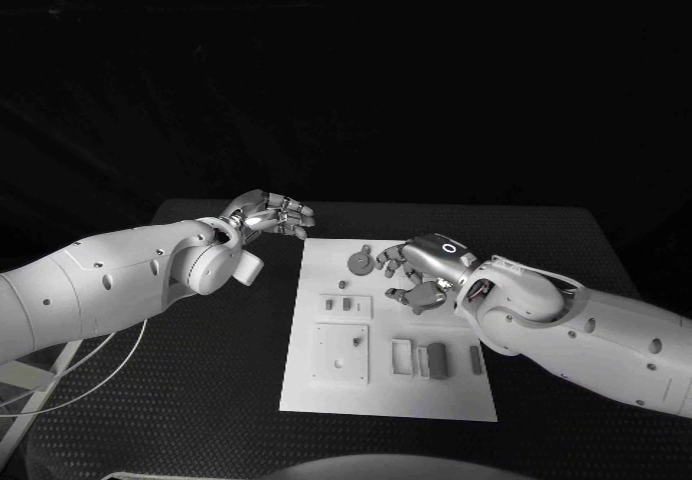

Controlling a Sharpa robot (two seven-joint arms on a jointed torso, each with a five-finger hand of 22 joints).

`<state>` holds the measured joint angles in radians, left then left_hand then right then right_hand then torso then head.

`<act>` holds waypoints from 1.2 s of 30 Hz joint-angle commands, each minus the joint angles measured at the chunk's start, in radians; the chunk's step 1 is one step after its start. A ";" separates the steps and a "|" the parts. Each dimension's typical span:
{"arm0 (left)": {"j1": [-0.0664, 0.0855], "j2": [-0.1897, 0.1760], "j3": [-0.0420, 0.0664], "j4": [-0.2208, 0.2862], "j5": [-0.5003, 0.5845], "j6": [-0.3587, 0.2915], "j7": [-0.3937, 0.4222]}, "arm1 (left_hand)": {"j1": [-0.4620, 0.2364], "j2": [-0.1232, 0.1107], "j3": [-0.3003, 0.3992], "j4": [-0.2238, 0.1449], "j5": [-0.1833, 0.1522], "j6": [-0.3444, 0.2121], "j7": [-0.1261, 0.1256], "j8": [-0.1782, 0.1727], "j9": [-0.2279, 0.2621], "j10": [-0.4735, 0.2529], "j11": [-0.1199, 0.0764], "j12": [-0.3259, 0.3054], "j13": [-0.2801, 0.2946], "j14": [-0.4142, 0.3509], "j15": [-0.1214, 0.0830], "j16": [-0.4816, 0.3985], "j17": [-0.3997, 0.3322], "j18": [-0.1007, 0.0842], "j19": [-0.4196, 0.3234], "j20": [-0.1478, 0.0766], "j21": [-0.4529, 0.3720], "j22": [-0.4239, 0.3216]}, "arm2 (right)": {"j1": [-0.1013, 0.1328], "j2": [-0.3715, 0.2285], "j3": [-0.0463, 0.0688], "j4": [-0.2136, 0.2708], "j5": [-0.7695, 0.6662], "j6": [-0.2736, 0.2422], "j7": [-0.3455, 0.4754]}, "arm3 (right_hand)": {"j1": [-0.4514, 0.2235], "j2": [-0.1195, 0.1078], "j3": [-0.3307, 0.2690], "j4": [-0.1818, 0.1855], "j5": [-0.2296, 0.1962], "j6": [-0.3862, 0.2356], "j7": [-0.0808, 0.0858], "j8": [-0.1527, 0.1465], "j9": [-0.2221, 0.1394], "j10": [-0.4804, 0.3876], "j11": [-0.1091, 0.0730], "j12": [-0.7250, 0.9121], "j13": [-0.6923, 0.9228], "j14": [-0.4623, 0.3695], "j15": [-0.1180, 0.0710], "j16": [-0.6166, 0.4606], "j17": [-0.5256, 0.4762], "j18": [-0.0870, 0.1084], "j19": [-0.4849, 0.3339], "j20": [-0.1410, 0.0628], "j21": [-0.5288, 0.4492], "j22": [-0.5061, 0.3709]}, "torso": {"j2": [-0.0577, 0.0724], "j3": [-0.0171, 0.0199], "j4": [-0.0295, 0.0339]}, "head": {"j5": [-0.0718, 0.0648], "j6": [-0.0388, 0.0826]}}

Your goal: Assemble the parts on the task board

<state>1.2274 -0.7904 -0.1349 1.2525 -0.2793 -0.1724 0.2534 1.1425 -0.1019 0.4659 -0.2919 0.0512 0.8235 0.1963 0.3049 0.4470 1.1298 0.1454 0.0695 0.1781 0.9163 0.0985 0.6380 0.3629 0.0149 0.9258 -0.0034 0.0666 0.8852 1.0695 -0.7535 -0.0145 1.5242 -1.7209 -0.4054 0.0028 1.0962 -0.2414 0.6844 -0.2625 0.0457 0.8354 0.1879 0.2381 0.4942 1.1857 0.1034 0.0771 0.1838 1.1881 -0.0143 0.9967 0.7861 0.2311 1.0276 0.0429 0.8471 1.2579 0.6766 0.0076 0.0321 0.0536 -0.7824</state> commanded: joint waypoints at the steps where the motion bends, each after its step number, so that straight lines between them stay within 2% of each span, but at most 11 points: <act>1: 0.002 0.000 0.001 0.000 0.004 0.019 0.020 | -0.003 -0.007 -0.005 0.001 0.004 -0.007 0.000 0.003 -0.001 -0.006 -0.001 0.001 -0.002 0.005 0.002 -0.006 0.002 0.003 -0.003 0.005 0.000 -0.001 | 0.017 -0.022 -0.001 0.004 0.018 0.109 0.013 | -0.017 -0.002 -0.021 -0.001 0.003 -0.019 -0.011 -0.003 -0.003 -0.028 0.007 -0.012 -0.005 0.000 0.012 0.007 0.003 0.031 0.005 -0.002 0.007 0.003 | 0.000 -0.0003 0.0002 | -0.007 0.005; 5: 0.002 0.000 0.001 -0.001 0.004 0.022 0.020 | -0.004 -0.007 -0.005 0.002 0.004 -0.007 0.000 0.003 -0.001 -0.006 -0.001 0.001 -0.002 0.005 0.002 -0.006 0.002 0.003 -0.003 0.005 0.000 -0.002 | 0.023 -0.049 -0.001 0.006 -0.046 0.206 -0.020 | -0.039 -0.007 -0.059 -0.005 0.003 -0.051 -0.042 -0.011 -0.005 -0.083 0.025 -0.016 -0.018 -0.007 0.029 0.017 0.007 0.031 0.001 -0.005 0.006 0.004 | 0.000 0.0004 -0.0003 | -0.010 0.007; 7: 0.002 0.001 0.001 -0.002 0.004 0.022 0.019 | -0.004 -0.007 -0.005 0.002 0.004 -0.007 0.000 0.003 -0.001 -0.006 -0.001 0.001 -0.002 0.005 0.002 -0.006 0.003 0.003 -0.003 0.005 0.000 -0.002 | 0.023 -0.052 -0.001 -0.001 -0.076 0.231 -0.030 | -0.049 -0.016 -0.070 -0.002 0.003 -0.060 -0.057 -0.012 -0.005 -0.112 0.034 -0.017 -0.025 -0.017 0.037 0.016 0.007 0.031 -0.006 -0.004 0.001 0.003 | 0.000 0.0007 -0.0004 | -0.011 0.009; 11: 0.002 0.001 0.001 -0.003 0.004 0.023 0.019 | -0.004 -0.006 -0.005 0.002 0.004 -0.007 0.000 0.003 -0.001 -0.006 -0.001 0.001 -0.002 0.005 0.002 -0.007 0.003 0.003 -0.003 0.005 0.000 -0.002 | 0.023 -0.054 -0.001 -0.012 -0.113 0.281 -0.050 | -0.063 -0.028 -0.082 0.008 0.002 -0.067 -0.070 -0.009 -0.002 -0.145 0.044 -0.015 -0.034 -0.031 0.047 0.015 0.006 0.031 -0.016 0.000 -0.006 0.001 | 0.001 0.0011 0.0012 | -0.009 0.009; 13: 0.002 0.001 0.001 -0.004 0.004 0.023 0.019 | -0.004 -0.006 -0.005 0.002 0.004 -0.007 0.000 0.003 -0.001 -0.006 -0.001 0.001 -0.002 0.005 0.002 -0.007 0.004 0.003 -0.003 0.005 0.000 -0.002 | 0.022 -0.050 -0.001 -0.028 -0.106 0.308 -0.048 | -0.065 -0.034 -0.085 0.013 0.003 -0.068 -0.073 -0.007 0.000 -0.152 0.046 -0.013 -0.036 -0.037 0.049 0.016 0.006 0.031 -0.020 0.002 -0.008 0.000 | 0.001 0.0005 0.0028 | -0.013 0.008; 17: 0.002 0.002 0.001 -0.004 0.004 0.020 0.019 | -0.004 -0.005 -0.005 0.002 0.004 -0.007 0.000 0.003 -0.001 -0.006 -0.001 0.002 -0.002 0.005 0.002 -0.008 0.005 0.003 -0.003 0.005 0.000 -0.003 | 0.017 -0.041 -0.006 -0.051 -0.101 0.314 -0.042 | -0.066 -0.028 -0.086 0.022 0.003 -0.058 -0.077 0.003 0.005 -0.151 0.045 -0.009 -0.037 -0.040 0.049 0.019 0.006 0.031 -0.022 0.003 -0.010 -0.001 | 0.000 0.0002 0.0020 | -0.015 0.011; 20: 0.002 0.002 0.001 -0.004 0.004 0.019 0.017 | -0.004 -0.004 -0.005 0.003 0.004 -0.008 0.000 0.003 -0.001 -0.006 -0.001 0.002 -0.002 0.005 0.002 -0.008 0.005 0.003 -0.003 0.005 0.000 -0.003 | 0.004 -0.036 -0.007 -0.057 -0.102 0.315 -0.048 | -0.061 -0.021 -0.088 0.025 0.003 -0.057 -0.073 0.007 0.008 -0.148 0.045 -0.006 -0.037 -0.036 0.048 0.024 0.007 0.031 -0.018 0.001 -0.008 -0.001 | 0.000 0.0000 0.0028 | -0.016 0.011; 24: 0.002 0.003 0.001 -0.005 0.004 0.018 0.013 | -0.004 -0.002 -0.004 0.003 0.004 -0.008 0.000 0.003 -0.001 -0.006 -0.001 0.002 -0.002 0.005 0.002 -0.009 0.006 0.003 -0.003 0.005 0.000 -0.004 | -0.007 -0.024 -0.007 -0.084 -0.118 0.301 -0.053 | -0.053 -0.009 -0.092 0.021 0.003 -0.061 -0.058 0.009 0.009 -0.128 0.037 0.005 -0.032 -0.030 0.040 0.030 0.007 0.031 -0.012 -0.002 -0.005 0.000 | 0.001 0.0000 0.0030 | -0.018 0.011; 28: 0.002 0.001 0.001 -0.005 0.004 0.017 0.013 | -0.003 -0.001 -0.004 0.003 0.004 -0.008 0.000 0.003 -0.001 -0.006 -0.001 0.002 -0.002 0.005 0.002 -0.009 0.007 0.003 -0.003 0.005 0.000 -0.004 | -0.012 -0.016 -0.007 -0.100 -0.121 0.289 -0.048 | -0.034 0.018 -0.101 0.001 0.003 -0.049 -0.045 0.020 0.015 -0.111 0.029 0.012 -0.029 -0.022 0.033 0.035 0.005 0.031 -0.004 -0.007 -0.002 0.000 | 0.001 -0.0009 0.0052 | -0.018 0.009; 32: 0.002 0.001 0.001 -0.006 0.004 0.017 0.013 | -0.004 -0.001 -0.004 0.003 0.004 -0.008 0.000 0.003 -0.001 -0.006 -0.001 0.002 -0.002 0.005 0.002 -0.009 0.007 0.003 -0.003 0.005 0.000 -0.004 | -0.017 -0.009 -0.007 -0.105 -0.123 0.282 -0.037 | -0.022 0.053 -0.109 -0.018 0.003 -0.018 -0.047 0.040 0.022 -0.087 0.022 0.024 -0.024 -0.014 0.026 0.039 0.003 0.031 0.001 -0.010 0.000 0.001 | 0.000 -0.0015 0.0044 | -0.019 0.008; 36: 0.002 0.001 0.001 -0.006 0.004 0.018 0.012 | -0.004 -0.001 -0.004 0.003 0.004 -0.008 0.000 0.003 -0.001 -0.007 -0.001 0.002 -0.002 0.005 0.002 -0.010 0.008 0.003 -0.003 0.005 0.000 -0.005 | -0.022 -0.006 -0.007 -0.109 -0.124 0.285 -0.034 | -0.006 0.098 -0.126 -0.029 0.003 0.019 -0.042 0.060 0.028 -0.030 0.000 0.053 -0.009 0.007 0.005 0.047 0.000 0.031 0.014 -0.017 0.009 0.004 | 0.001 -0.0009 0.0042 | -0.017 0.007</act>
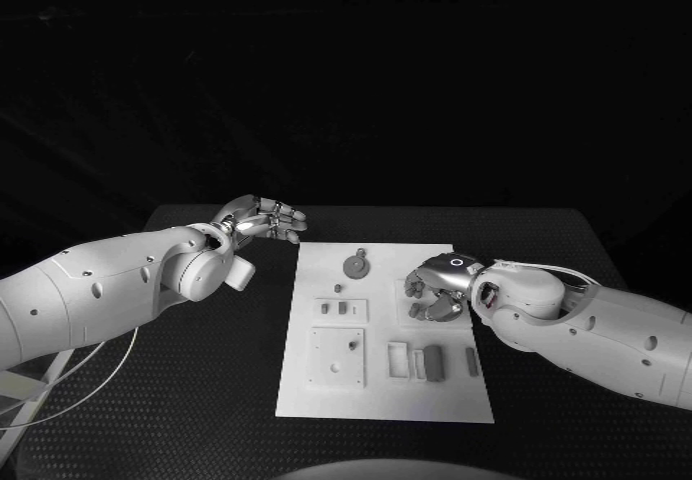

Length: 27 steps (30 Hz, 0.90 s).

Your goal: Assemble the parts on the task board

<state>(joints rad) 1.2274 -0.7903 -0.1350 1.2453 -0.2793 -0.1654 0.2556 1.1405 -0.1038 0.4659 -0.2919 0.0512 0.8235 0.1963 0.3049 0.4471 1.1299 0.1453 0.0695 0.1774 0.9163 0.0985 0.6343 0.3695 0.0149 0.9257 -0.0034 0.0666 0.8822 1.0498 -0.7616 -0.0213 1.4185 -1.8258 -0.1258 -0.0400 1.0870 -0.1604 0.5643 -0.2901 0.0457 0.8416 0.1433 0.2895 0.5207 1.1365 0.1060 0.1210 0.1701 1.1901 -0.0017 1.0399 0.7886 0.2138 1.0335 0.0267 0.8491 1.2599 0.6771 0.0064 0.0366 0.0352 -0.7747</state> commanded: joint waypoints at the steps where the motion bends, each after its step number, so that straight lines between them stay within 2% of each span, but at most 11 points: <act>1: 0.002 0.001 0.001 0.001 0.004 0.012 0.009 | -0.002 0.001 -0.005 0.003 0.004 -0.008 0.000 0.003 -0.001 -0.007 0.000 0.002 -0.001 0.005 0.002 -0.006 0.001 0.003 -0.003 0.005 0.001 -0.002 | -0.003 0.003 0.000 -0.005 -0.019 0.006 0.010 | 0.003 0.024 -0.011 -0.001 0.003 0.020 0.007 0.012 0.002 0.027 -0.006 0.012 0.007 0.008 -0.011 0.004 -0.004 0.048 0.010 -0.002 0.008 0.002 | 0.000 0.0005 -0.0006 | 0.002 -0.002; 3: 0.002 0.001 0.001 0.001 0.004 0.013 0.009 | -0.002 0.001 -0.005 0.003 0.004 -0.008 0.000 0.003 -0.002 -0.007 0.000 0.002 -0.001 0.005 0.002 -0.006 0.002 0.003 -0.003 0.005 0.001 -0.002 | -0.006 0.004 0.000 -0.005 -0.019 0.009 0.011 | 0.002 0.040 -0.020 -0.001 0.003 0.029 0.011 0.015 0.001 0.042 -0.011 0.018 0.012 0.014 -0.016 0.004 -0.006 0.048 0.013 -0.004 0.009 0.002 | 0.000 0.0005 -0.0012 | 0.003 -0.003; 7: 0.002 0.001 0.001 0.000 0.004 0.012 0.008 | -0.003 0.002 -0.005 0.003 0.004 -0.008 0.000 0.003 -0.002 -0.007 0.000 0.002 -0.002 0.005 0.002 -0.007 0.002 0.003 -0.003 0.005 0.001 -0.003 | -0.011 0.008 0.000 -0.002 -0.019 0.012 0.014 | 0.010 0.054 -0.030 -0.001 0.003 0.047 0.015 0.021 0.000 0.058 -0.018 0.024 0.018 0.022 -0.022 0.004 -0.010 0.048 0.018 -0.008 0.011 0.002 | 0.000 0.0001 -0.0014 | 0.003 -0.003; 23: 0.002 0.003 0.001 -0.001 0.004 0.013 0.007 | -0.004 0.002 -0.006 0.003 0.004 -0.008 0.000 0.003 -0.002 -0.007 0.000 0.002 -0.002 0.005 0.002 -0.008 0.004 0.003 -0.003 0.005 0.001 -0.003 | -0.013 0.012 0.000 0.005 -0.020 0.009 0.013 | 0.014 0.068 -0.042 -0.001 0.003 0.070 0.009 0.026 -0.003 0.079 -0.026 0.029 0.027 0.034 -0.030 0.004 -0.014 0.048 0.026 -0.013 0.013 0.003 | 0.000 -0.0003 -0.0003 | 0.002 -0.005; 27: 0.002 0.001 0.001 -0.001 0.004 0.012 0.007 | -0.004 0.003 -0.006 0.003 0.004 -0.008 0.000 0.004 -0.002 -0.007 0.000 0.002 -0.002 0.005 0.002 -0.008 0.004 0.003 -0.003 0.005 0.001 -0.004 | -0.013 0.013 0.000 0.001 -0.032 0.003 0.004 | 0.017 0.089 -0.040 0.000 0.003 0.076 0.007 0.028 -0.004 0.084 -0.028 0.030 0.029 0.037 -0.032 0.005 -0.016 0.048 0.029 -0.014 0.013 0.003 | -0.001 -0.0003 -0.0006 | 0.002 -0.006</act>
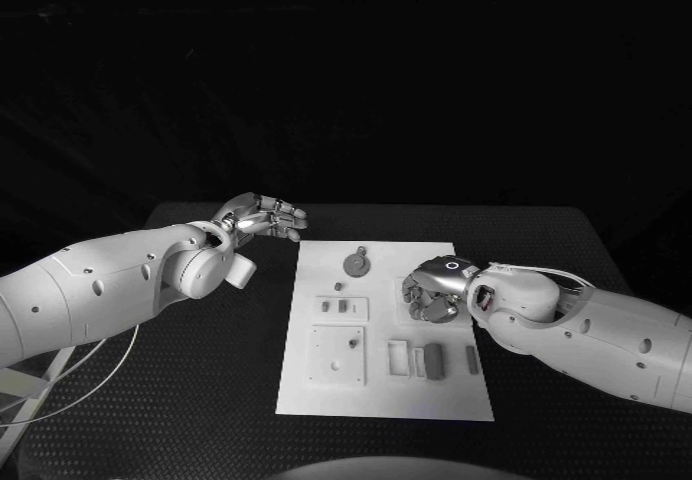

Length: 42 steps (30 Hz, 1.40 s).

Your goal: Assemble the parts on the task board

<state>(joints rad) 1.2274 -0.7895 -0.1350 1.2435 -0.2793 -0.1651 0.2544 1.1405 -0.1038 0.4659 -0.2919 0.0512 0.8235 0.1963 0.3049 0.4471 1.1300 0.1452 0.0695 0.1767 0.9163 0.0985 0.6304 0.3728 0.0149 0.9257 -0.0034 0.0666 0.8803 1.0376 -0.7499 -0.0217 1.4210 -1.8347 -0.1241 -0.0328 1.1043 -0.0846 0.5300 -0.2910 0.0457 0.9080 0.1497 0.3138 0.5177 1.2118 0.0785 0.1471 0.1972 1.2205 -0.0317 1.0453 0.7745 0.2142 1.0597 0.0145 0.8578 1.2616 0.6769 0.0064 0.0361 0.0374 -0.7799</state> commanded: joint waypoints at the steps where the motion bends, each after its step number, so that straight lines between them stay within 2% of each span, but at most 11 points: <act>1: 0.002 0.001 0.001 0.001 0.004 0.012 0.008 | -0.004 0.003 -0.006 0.003 0.004 -0.008 0.000 0.004 -0.002 -0.007 0.000 0.002 -0.001 0.005 0.002 -0.005 0.001 0.003 -0.003 0.005 0.001 -0.002 | -0.001 0.001 0.000 -0.001 -0.028 -0.001 -0.006 | -0.001 0.023 -0.005 0.001 0.003 0.014 -0.001 0.005 -0.001 0.013 -0.001 0.006 0.003 0.008 -0.003 0.000 -0.002 0.048 0.003 -0.002 0.005 0.001 | 0.000 -0.0004 -0.0003 | -0.001 -0.001; 4: 0.002 0.001 0.001 0.001 0.004 0.012 0.008 | -0.005 0.003 -0.006 0.003 0.004 -0.008 0.000 0.004 -0.002 -0.007 0.000 0.002 -0.001 0.005 0.002 -0.005 0.001 0.003 -0.003 0.005 0.001 -0.002 | -0.001 0.001 0.000 -0.001 -0.041 -0.007 -0.014 | 0.000 0.058 -0.003 -0.001 0.003 0.032 -0.009 0.013 0.001 0.035 -0.009 0.016 0.011 0.015 -0.010 0.004 -0.001 0.048 0.009 -0.004 0.009 0.002 | 0.000 -0.0003 -0.0003 | -0.001 -0.001; 6: 0.002 0.001 0.001 0.001 0.004 0.012 0.008 | -0.005 0.003 -0.006 0.003 0.004 -0.008 0.000 0.004 -0.002 -0.007 0.000 0.002 -0.001 0.005 0.002 -0.005 0.002 0.003 -0.003 0.005 0.001 -0.002 | -0.002 0.002 0.000 0.001 -0.054 -0.013 -0.023 | 0.012 0.071 0.003 -0.003 0.003 0.041 -0.014 0.017 0.002 0.043 -0.014 0.020 0.015 0.018 -0.015 0.006 0.000 0.048 0.012 -0.007 0.011 0.004 | 0.000 -0.0001 -0.0001 | -0.001 -0.001; 8: 0.002 0.001 0.001 0.001 0.004 0.012 0.009 | -0.005 0.003 -0.006 0.003 0.004 -0.008 0.000 0.004 -0.002 -0.007 0.000 0.002 -0.001 0.005 0.003 -0.005 0.002 0.003 -0.003 0.005 0.001 -0.002 | -0.003 0.003 0.000 0.002 -0.060 -0.019 -0.029 | 0.057 0.063 0.075 0.010 0.004 0.059 -0.019 0.022 0.002 0.057 -0.017 0.025 0.022 0.025 -0.023 0.009 -0.001 0.048 0.018 -0.011 0.011 0.002 | 0.000 0.0001 -0.0002 | -0.001 -0.002; 11: 0.002 0.001 0.001 0.001 0.004 0.012 0.008 | -0.005 0.003 -0.006 0.003 0.004 -0.008 0.000 0.004 -0.002 -0.007 0.000 0.002 -0.001 0.005 0.003 -0.005 0.002 0.003 -0.003 0.005 0.001 -0.002 | -0.004 0.004 0.000 0.005 -0.067 -0.019 -0.033 | 0.039 0.037 0.160 0.026 0.001 0.076 -0.022 0.023 0.000 0.070 -0.027 0.027 0.034 0.038 -0.027 0.014 -0.001 0.048 0.037 -0.011 0.020 0.005 | 0.000 0.0001 -0.0004 | -0.001 -0.002; 16: 0.002 0.001 0.001 0.001 0.004 0.012 0.008 | -0.005 0.003 -0.006 0.003 0.004 -0.008 0.000 0.004 -0.002 -0.007 0.000 0.002 -0.001 0.005 0.003 -0.006 0.003 0.003 -0.003 0.005 0.001 -0.003 | -0.004 0.004 0.000 0.007 -0.067 -0.019 -0.038 | 0.027 0.038 0.182 0.017 0.003 0.087 -0.027 0.028 0.004 0.082 -0.030 0.031 0.045 0.040 -0.031 0.016 0.000 0.048 0.041 -0.015 0.024 0.008 | 0.000 0.0000 -0.0003 | -0.002 -0.004; 26: 0.002 0.003 0.001 0.000 0.004 0.012 0.009 | -0.005 0.004 -0.006 0.003 0.004 -0.009 0.000 0.004 -0.002 -0.008 0.000 0.002 -0.001 0.005 0.002 -0.006 0.004 0.003 -0.003 0.005 0.001 -0.003 | -0.005 0.003 0.000 0.018 -0.072 -0.070 -0.045 | 0.024 0.040 0.198 0.007 0.003 0.092 -0.029 0.031 0.008 0.087 -0.034 0.032 0.053 0.044 -0.035 0.019 0.001 0.048 0.047 -0.019 0.028 0.011 | 0.000 0.0002 -0.0003 | -0.002 -0.003; 32: 0.002 0.004 0.001 -0.003 0.004 0.011 0.009 | -0.004 0.004 -0.005 0.003 0.004 -0.009 0.000 0.004 -0.002 -0.008 0.000 0.002 -0.001 0.005 0.002 -0.007 0.004 0.003 -0.003 0.005 0.001 -0.003 | -0.005 -0.009 0.001 0.054 -0.071 -0.085 -0.044 | 0.028 0.038 0.205 0.005 0.003 0.095 -0.030 0.032 0.011 0.090 -0.035 0.032 0.057 0.046 -0.037 0.020 0.002 0.048 0.051 -0.022 0.030 0.012 | 0.000 0.0002 0.0000 | 0.001 -0.003; 34: 0.002 0.004 0.001 -0.004 0.004 0.011 0.009 | -0.004 0.004 -0.005 0.002 0.004 -0.009 0.000 0.004 -0.002 -0.008 0.000 0.002 -0.001 0.005 0.002 -0.007 0.004 0.003 -0.003 0.005 0.001 -0.003 | -0.004 -0.014 0.007 0.068 -0.072 -0.090 -0.046 | 0.029 0.037 0.207 0.005 0.003 0.095 -0.031 0.033 0.011 0.091 -0.036 0.032 0.058 0.047 -0.037 0.021 0.002 0.048 0.052 -0.023 0.031 0.012 | 0.000 -0.0001 -0.0003 | 0.003 -0.002; 37: 0.002 0.004 0.001 -0.005 0.004 0.011 0.009 | -0.004 0.005 -0.005 0.003 0.004 -0.009 0.000 0.004 -0.002 -0.008 0.000 0.002 -0.001 0.005 0.002 -0.007 0.005 0.003 -0.003 0.005 0.001 -0.004 | -0.004 -0.017 0.030 0.086 -0.080 -0.094 -0.049 | 0.029 0.036 0.209 0.005 0.003 0.096 -0.031 0.033 0.012 0.092 -0.036 0.032 0.060 0.048 -0.038 0.022 0.002 0.048 0.053 -0.023 0.032 0.013 | 0.000 -0.0005 -0.0008 | 0.005 -0.001; 42: 0.002 0.004 0.001 -0.004 0.004 0.011 0.009 | -0.004 0.005 -0.005 0.002 0.004 -0.009 0.000 0.004 -0.002 -0.008 0.000 0.002 -0.001 0.005 0.002 -0.007 0.005 0.003 -0.003 0.005 0.001 -0.004 | 0.016 -0.016 0.035 0.121 -0.083 -0.102 -0.049 | 0.029 0.035 0.210 0.006 0.003 0.098 -0.031 0.034 0.013 0.093 -0.037 0.033 0.061 0.048 -0.038 0.022 0.002 0.048 0.054 -0.024 0.033 0.013 | 0.000 -0.0009 -0.0004 | 0.010 -0.001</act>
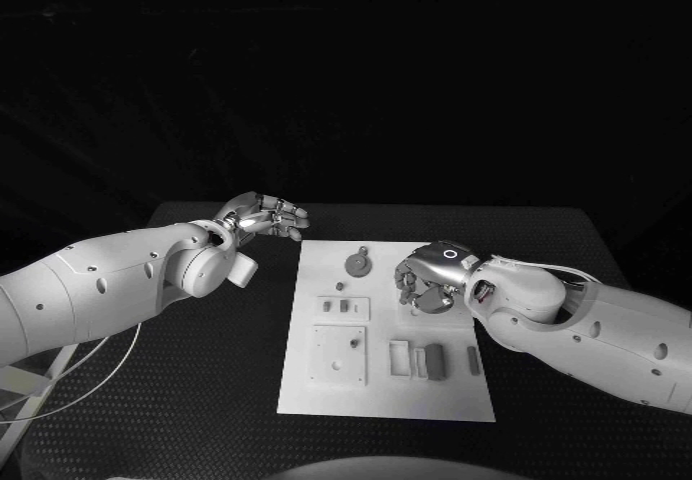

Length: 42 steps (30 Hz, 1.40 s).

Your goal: Assemble the parts on the task board

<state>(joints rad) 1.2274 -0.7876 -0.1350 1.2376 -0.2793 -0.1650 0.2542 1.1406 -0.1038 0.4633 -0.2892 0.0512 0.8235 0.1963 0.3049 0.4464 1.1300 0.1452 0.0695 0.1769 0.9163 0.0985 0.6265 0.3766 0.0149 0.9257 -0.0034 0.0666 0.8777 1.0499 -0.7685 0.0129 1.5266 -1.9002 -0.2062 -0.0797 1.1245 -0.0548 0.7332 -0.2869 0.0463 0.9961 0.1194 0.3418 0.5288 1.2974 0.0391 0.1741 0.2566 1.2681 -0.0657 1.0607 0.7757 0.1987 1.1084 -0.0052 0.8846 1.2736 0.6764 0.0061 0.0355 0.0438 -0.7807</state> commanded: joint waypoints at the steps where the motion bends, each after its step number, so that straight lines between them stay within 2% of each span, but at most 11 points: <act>1: 0.002 0.003 0.001 0.001 0.004 0.010 0.009 | -0.004 0.005 -0.003 0.000 0.004 -0.009 0.000 0.004 -0.001 -0.008 0.000 0.002 -0.002 0.005 0.002 -0.004 0.002 0.003 -0.003 0.005 0.001 -0.001 | 0.005 0.008 0.000 0.030 -0.014 -0.022 0.001 | 0.008 0.004 0.007 0.002 0.002 0.010 -0.001 0.006 0.002 0.008 0.002 0.006 0.002 0.001 -0.004 0.007 0.001 0.063 0.006 -0.004 0.006 0.002 | 0.000 -0.0004 0.0004 | 0.005 -0.001; 3: 0.002 0.003 0.001 0.001 0.004 0.010 0.009 | -0.004 0.005 -0.003 0.000 0.004 -0.009 0.000 0.004 -0.001 -0.008 0.000 0.002 -0.002 0.005 0.002 -0.004 0.002 0.003 -0.003 0.005 0.001 -0.002 | 0.005 0.021 0.000 0.039 -0.007 -0.018 0.005 | 0.008 0.004 0.007 0.002 0.002 0.010 -0.001 0.006 0.002 0.008 0.002 0.006 0.003 0.001 -0.004 0.007 0.001 0.063 0.006 -0.005 0.006 0.002 | 0.000 -0.0008 0.0005 | 0.008 -0.003; 8: 0.002 0.009 0.001 -0.003 0.004 0.011 0.010 | -0.004 0.005 -0.003 0.000 0.004 -0.009 0.000 0.004 -0.001 -0.008 0.000 0.002 -0.002 0.005 0.002 -0.004 0.002 0.003 -0.003 0.005 0.001 -0.002 | 0.004 0.072 -0.001 0.054 0.006 -0.013 0.019 | 0.008 0.004 0.007 0.003 0.002 0.010 -0.001 0.006 0.003 0.008 0.002 0.006 0.003 0.001 -0.004 0.007 0.002 0.063 0.006 -0.005 0.006 0.002 | 0.001 0.0004 -0.0004 | 0.028 -0.009; 11: 0.002 0.012 0.001 -0.004 0.004 0.013 0.010 | -0.004 0.005 -0.003 0.000 0.004 -0.009 0.000 0.004 -0.001 -0.008 0.000 0.002 -0.002 0.006 0.002 -0.004 0.003 0.003 -0.003 0.005 0.001 -0.002 | -0.009 0.109 -0.006 0.061 0.007 -0.014 0.026 | 0.007 0.005 0.008 0.003 0.002 0.010 -0.001 0.006 0.003 0.008 0.002 0.005 0.004 0.001 -0.004 0.007 0.001 0.063 0.007 -0.005 0.006 0.002 | 0.002 0.0022 -0.0009 | 0.032 -0.009; 13: 0.002 0.014 0.001 -0.004 0.004 0.013 0.010 | -0.004 0.005 -0.003 0.000 0.004 -0.009 0.000 0.004 -0.001 -0.008 0.000 0.002 -0.002 0.006 0.002 -0.004 0.003 0.003 -0.003 0.005 0.001 -0.002 | -0.018 0.126 -0.008 0.064 0.007 -0.013 0.029 | 0.007 0.006 0.009 0.003 0.002 0.009 -0.001 0.005 0.003 0.007 0.002 0.005 0.004 0.001 -0.004 0.007 0.001 0.063 0.007 -0.005 0.006 0.002 | 0.001 0.0012 -0.0007 | 0.035 -0.010; 14: 0.002 0.014 0.001 -0.004 0.004 0.014 0.010 | -0.005 0.005 -0.003 0.000 0.004 -0.009 0.000 0.004 -0.001 -0.008 0.000 0.002 -0.002 0.006 0.002 -0.004 0.003 0.003 -0.004 0.005 0.001 -0.002 | -0.022 0.137 -0.012 0.064 0.005 -0.014 0.028 | 0.007 0.006 0.009 0.003 0.002 0.009 -0.001 0.005 0.003 0.007 0.002 0.005 0.004 0.001 -0.004 0.007 0.001 0.063 0.007 -0.005 0.006 0.002 | 0.001 0.0004 0.0001 | 0.037 -0.011; 17: 0.002 0.014 0.001 -0.005 0.004 0.012 0.010 | -0.005 0.005 -0.003 0.000 0.004 -0.009 0.000 0.004 -0.001 -0.008 0.000 0.002 -0.002 0.006 0.003 -0.005 0.003 0.003 -0.004 0.005 0.001 -0.002 | -0.024 0.154 -0.042 0.068 0.001 -0.012 0.030 | 0.007 0.007 0.009 0.003 0.002 0.009 -0.001 0.005 0.003 0.007 0.002 0.004 0.004 0.001 -0.005 0.007 0.001 0.063 0.007 -0.005 0.006 0.002 | 0.000 -0.0006 0.0017 | 0.047 -0.014; 23: 0.002 0.011 0.001 -0.003 0.004 0.010 0.010 | -0.005 0.005 -0.003 0.000 0.004 -0.009 0.000 0.004 -0.001 -0.008 0.000 0.002 -0.002 0.005 0.003 -0.005 0.004 0.003 -0.004 0.006 0.001 -0.003 | -0.039 0.174 -0.064 0.064 0.001 -0.007 0.032 | 0.007 0.007 0.010 0.003 0.002 0.008 -0.001 0.005 0.003 0.006 0.002 0.004 0.005 0.001 -0.005 0.007 0.001 0.063 0.007 -0.005 0.006 0.002 | 0.001 -0.0016 0.0035 | 0.046 -0.017; 27: 0.002 0.012 0.001 -0.002 0.004 0.011 0.009 | -0.005 0.004 -0.003 0.000 0.004 -0.009 0.000 0.004 -0.001 -0.008 0.000 0.002 -0.002 0.005 0.003 -0.006 0.004 0.003 -0.004 0.006 0.001 -0.003 | -0.054 0.189 -0.077 0.054 -0.002 0.003 0.030 | 0.006 0.008 0.010 0.003 0.002 0.008 0.000 0.005 0.003 0.006 0.002 0.004 0.005 0.000 -0.005 0.006 0.001 0.063 0.007 -0.005 0.006 0.002 | 0.000 -0.0017 0.0002 | 0.057 -0.021; 36: 0.002 0.014 0.001 -0.001 0.004 0.012 0.009 | -0.006 0.004 -0.003 0.000 0.004 -0.009 0.000 0.004 -0.001 -0.008 0.000 0.002 -0.002 0.005 0.003 -0.006 0.005 0.003 -0.004 0.006 0.001 -0.003 | -0.080 0.209 -0.081 0.032 -0.013 0.007 0.031 | 0.005 0.009 0.011 0.003 0.002 0.007 0.000 0.004 0.003 0.006 0.002 0.003 0.006 0.000 -0.005 0.006 0.001 0.063 0.006 -0.005 0.006 0.002 | 0.001 0.0007 0.0029 | 0.065 -0.029; 42: 0.002 0.014 0.001 -0.001 0.004 0.013 0.008 | -0.006 0.004 -0.004 0.000 0.004 -0.010 0.000 0.004 -0.001 -0.008 0.000 0.002 -0.002 0.005 0.003 -0.007 0.006 0.003 -0.004 0.006 0.001 -0.004 | -0.088 0.219 -0.081 0.020 -0.013 0.012 0.030 | 0.004 0.009 0.011 0.002 0.002 0.007 0.000 0.004 0.004 0.006 0.002 0.003 0.006 0.000 -0.005 0.006 0.001 0.063 0.006 -0.005 0.006 0.002 | -0.001 -0.0016 0.0041 | 0.067 -0.031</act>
<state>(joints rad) 1.2274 -0.7753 -0.1348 1.2335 -0.2793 -0.1646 0.2542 1.1406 -0.1038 0.4633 -0.2892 0.0512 0.8235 0.1962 0.3049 0.4466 1.1300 0.1452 0.0695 0.1763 0.9163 0.0985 0.6251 0.3810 0.0149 0.9257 -0.0034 0.0666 0.8751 0.9645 -0.5503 -0.0678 1.5489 -1.9005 -0.2096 -0.0568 1.1247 -0.0550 0.7370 -0.2862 0.0455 0.9984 0.1187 0.3425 0.5313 1.2969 0.0393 0.1741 0.2616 1.2679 -0.0624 1.0641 0.7762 0.1983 1.1132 -0.0060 0.8846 1.2741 0.6768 0.0059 0.0386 0.1098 -0.8112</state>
